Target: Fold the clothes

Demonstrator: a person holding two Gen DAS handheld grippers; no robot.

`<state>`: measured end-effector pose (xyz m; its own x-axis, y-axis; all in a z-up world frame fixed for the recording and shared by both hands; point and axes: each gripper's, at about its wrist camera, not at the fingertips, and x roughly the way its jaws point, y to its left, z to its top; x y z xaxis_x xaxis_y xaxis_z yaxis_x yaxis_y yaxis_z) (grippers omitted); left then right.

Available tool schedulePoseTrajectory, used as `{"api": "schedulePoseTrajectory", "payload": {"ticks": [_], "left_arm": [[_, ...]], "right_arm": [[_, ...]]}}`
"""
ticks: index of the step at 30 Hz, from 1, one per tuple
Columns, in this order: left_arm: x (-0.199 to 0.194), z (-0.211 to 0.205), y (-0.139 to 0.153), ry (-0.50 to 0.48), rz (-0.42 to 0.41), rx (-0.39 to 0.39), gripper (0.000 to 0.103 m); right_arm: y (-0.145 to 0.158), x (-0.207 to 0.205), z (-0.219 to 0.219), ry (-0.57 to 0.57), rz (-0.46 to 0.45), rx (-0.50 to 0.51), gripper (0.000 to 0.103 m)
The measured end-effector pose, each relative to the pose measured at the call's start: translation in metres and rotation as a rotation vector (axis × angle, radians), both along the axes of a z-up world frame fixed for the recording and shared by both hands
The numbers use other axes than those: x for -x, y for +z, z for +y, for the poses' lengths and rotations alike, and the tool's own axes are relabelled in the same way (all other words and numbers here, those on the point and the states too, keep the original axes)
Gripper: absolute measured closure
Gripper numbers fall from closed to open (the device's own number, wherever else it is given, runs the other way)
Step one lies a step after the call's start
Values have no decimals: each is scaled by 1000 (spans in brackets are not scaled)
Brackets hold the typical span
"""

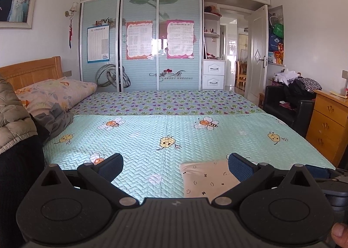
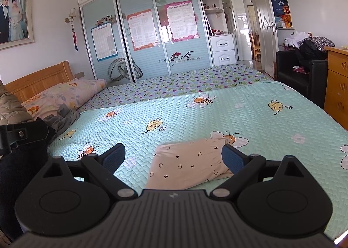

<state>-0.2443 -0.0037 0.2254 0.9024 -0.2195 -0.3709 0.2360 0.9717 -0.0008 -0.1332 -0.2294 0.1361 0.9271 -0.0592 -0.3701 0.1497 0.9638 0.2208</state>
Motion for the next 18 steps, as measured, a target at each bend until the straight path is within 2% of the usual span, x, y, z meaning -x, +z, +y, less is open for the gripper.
{"api": "schedulePoseTrajectory", "payload": {"ticks": [10, 14, 18], "left_arm": [[-25, 29, -42, 74, 100, 20, 0], [-45, 42, -74, 117, 186, 20, 1], [-68, 42, -112, 118, 279, -1, 1]], "right_arm": [[-15, 1, -15, -22, 21, -42, 7], [-30, -3, -22, -33, 46, -72, 7], [-55, -13, -27, -42, 101, -103, 7]]}}
